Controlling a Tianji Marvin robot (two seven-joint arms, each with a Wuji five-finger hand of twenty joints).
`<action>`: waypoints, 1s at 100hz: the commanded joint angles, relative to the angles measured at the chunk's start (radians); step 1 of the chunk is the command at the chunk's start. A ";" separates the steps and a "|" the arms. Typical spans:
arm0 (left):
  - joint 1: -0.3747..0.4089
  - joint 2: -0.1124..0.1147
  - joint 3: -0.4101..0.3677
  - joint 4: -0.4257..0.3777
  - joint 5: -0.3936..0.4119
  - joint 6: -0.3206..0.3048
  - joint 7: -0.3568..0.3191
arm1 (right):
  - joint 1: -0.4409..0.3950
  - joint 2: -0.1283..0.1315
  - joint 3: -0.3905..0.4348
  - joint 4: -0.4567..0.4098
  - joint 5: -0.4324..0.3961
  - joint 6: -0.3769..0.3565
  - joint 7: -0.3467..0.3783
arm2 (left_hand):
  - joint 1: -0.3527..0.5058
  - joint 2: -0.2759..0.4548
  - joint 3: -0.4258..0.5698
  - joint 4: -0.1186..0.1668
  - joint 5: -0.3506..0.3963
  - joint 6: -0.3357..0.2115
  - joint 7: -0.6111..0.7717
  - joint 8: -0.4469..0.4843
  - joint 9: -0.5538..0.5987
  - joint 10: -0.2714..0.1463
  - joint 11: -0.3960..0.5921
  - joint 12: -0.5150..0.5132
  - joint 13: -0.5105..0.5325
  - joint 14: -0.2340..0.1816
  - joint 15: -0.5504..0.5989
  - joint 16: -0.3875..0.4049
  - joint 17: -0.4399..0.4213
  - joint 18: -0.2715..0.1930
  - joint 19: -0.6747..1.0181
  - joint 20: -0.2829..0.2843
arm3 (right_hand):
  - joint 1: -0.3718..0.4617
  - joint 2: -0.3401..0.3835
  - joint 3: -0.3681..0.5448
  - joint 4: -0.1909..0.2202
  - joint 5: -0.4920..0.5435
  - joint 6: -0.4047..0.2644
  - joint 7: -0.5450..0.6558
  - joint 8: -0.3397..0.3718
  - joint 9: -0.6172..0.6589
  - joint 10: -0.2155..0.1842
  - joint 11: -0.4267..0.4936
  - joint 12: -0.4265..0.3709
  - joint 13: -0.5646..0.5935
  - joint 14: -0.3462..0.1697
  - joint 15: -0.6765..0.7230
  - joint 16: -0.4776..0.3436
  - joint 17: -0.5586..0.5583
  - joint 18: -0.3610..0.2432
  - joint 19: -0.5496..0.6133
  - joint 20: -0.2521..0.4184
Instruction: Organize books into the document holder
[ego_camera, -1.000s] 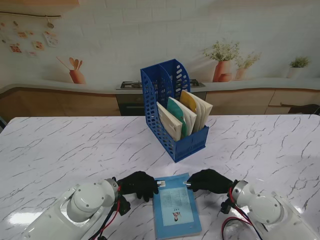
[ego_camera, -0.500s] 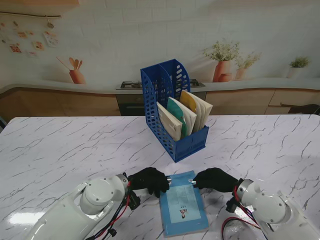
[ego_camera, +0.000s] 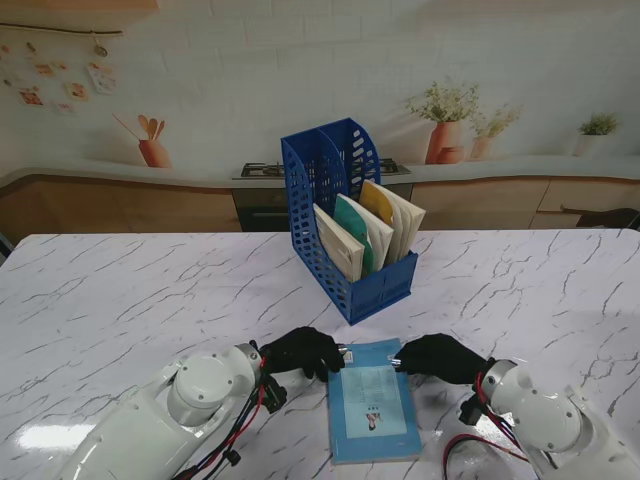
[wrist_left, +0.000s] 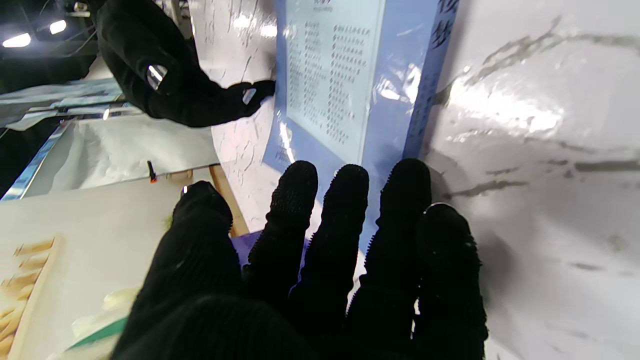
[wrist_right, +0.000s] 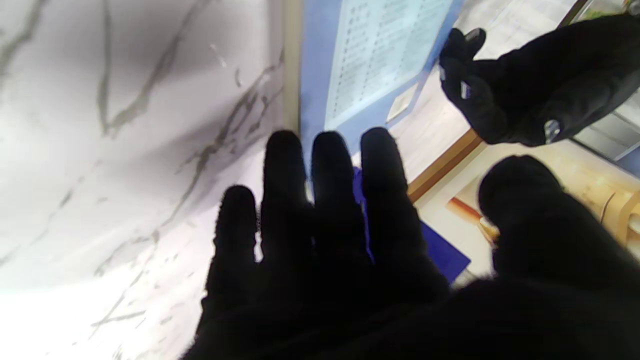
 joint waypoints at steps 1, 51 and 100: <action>0.033 -0.001 -0.019 -0.038 0.009 -0.017 0.014 | -0.030 -0.014 0.011 -0.052 -0.011 0.040 -0.026 | -0.015 0.034 0.005 0.027 -0.024 -0.035 0.009 0.008 -0.022 -0.041 0.012 0.024 -0.010 -0.016 -0.011 -0.001 -0.022 -0.040 -0.033 0.002 | -0.036 -0.022 -0.002 0.007 -0.009 -0.051 0.026 0.032 0.034 -0.024 0.029 0.045 0.044 0.010 0.045 0.056 0.032 0.386 0.058 0.061; 0.074 -0.020 -0.100 -0.067 0.015 0.132 0.092 | -0.040 -0.010 0.006 -0.213 -0.133 0.502 0.022 | -0.143 -0.233 0.249 0.020 -0.231 0.101 -0.195 -0.044 -0.224 0.034 0.006 0.084 -0.069 -0.005 -0.070 0.036 0.113 -0.094 -0.122 -0.096 | -0.055 -0.091 -0.030 0.007 -0.053 0.172 -0.082 -0.029 -0.018 0.144 0.047 -0.016 0.134 0.089 0.092 0.052 0.395 0.378 0.337 0.092; 0.034 -0.040 -0.060 -0.043 -0.019 0.326 0.103 | 0.051 -0.022 -0.122 -0.128 -0.030 0.674 0.000 | -0.187 -0.234 0.359 0.010 -0.218 0.329 -0.363 -0.143 -0.246 0.225 0.020 0.018 -0.010 0.049 -0.047 -0.062 0.324 -0.065 -0.147 -0.236 | -0.053 -0.162 -0.015 -0.008 -0.029 0.308 -0.066 -0.110 0.018 0.269 0.042 -0.065 0.217 0.147 0.067 -0.083 0.557 0.338 0.312 -0.068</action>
